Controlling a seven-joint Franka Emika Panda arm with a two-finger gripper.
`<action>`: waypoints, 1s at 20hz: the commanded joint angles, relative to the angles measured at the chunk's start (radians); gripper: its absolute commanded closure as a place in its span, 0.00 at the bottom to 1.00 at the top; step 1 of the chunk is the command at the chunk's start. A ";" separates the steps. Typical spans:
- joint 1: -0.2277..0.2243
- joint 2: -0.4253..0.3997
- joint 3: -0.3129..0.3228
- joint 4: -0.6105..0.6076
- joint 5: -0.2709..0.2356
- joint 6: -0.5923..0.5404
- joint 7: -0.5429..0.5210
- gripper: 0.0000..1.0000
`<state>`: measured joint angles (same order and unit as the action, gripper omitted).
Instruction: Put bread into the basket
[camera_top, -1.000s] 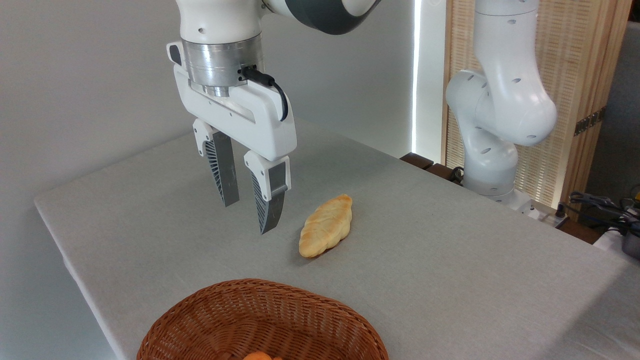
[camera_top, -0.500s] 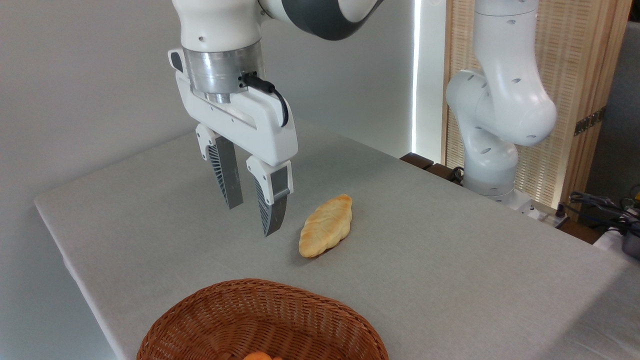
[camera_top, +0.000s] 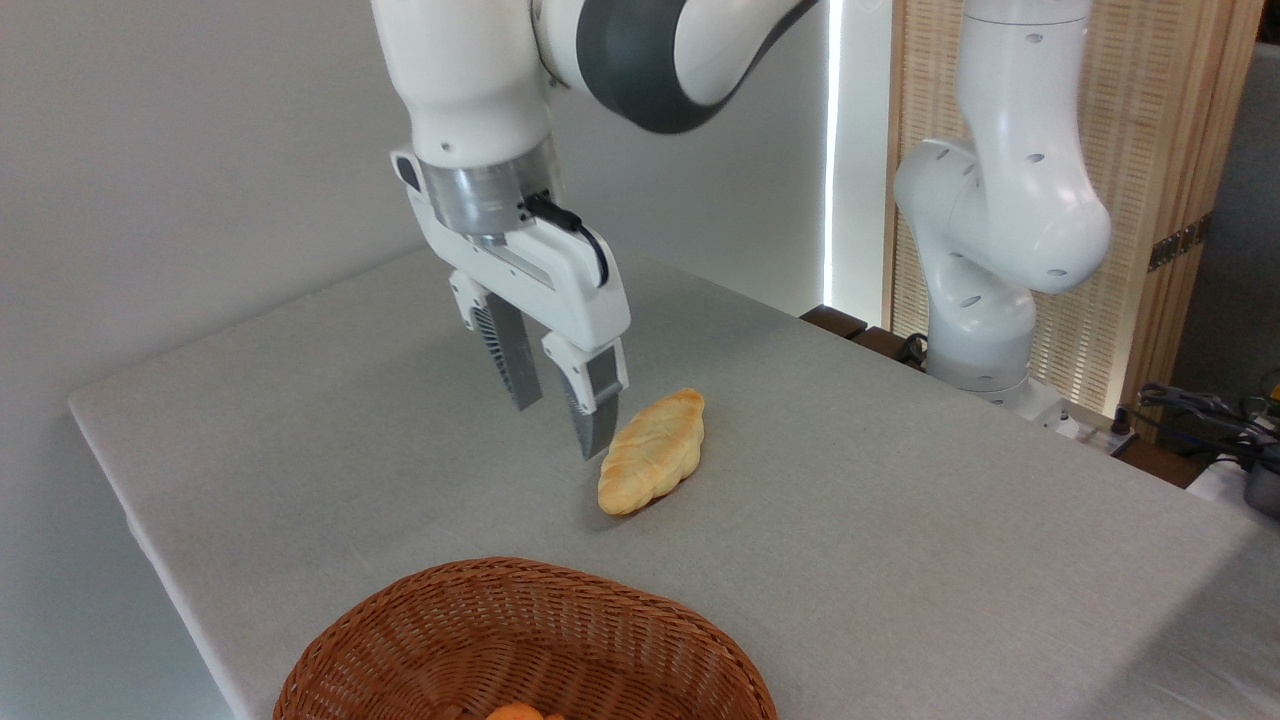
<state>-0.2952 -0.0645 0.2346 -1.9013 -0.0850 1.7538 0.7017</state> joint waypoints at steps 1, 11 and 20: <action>-0.007 -0.038 -0.020 -0.090 -0.007 -0.003 -0.080 0.00; -0.027 0.018 -0.024 -0.191 -0.022 -0.014 -0.177 0.00; -0.036 0.044 -0.028 -0.200 -0.022 -0.023 -0.173 0.00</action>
<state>-0.3219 -0.0200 0.2031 -2.1043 -0.0957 1.7529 0.5404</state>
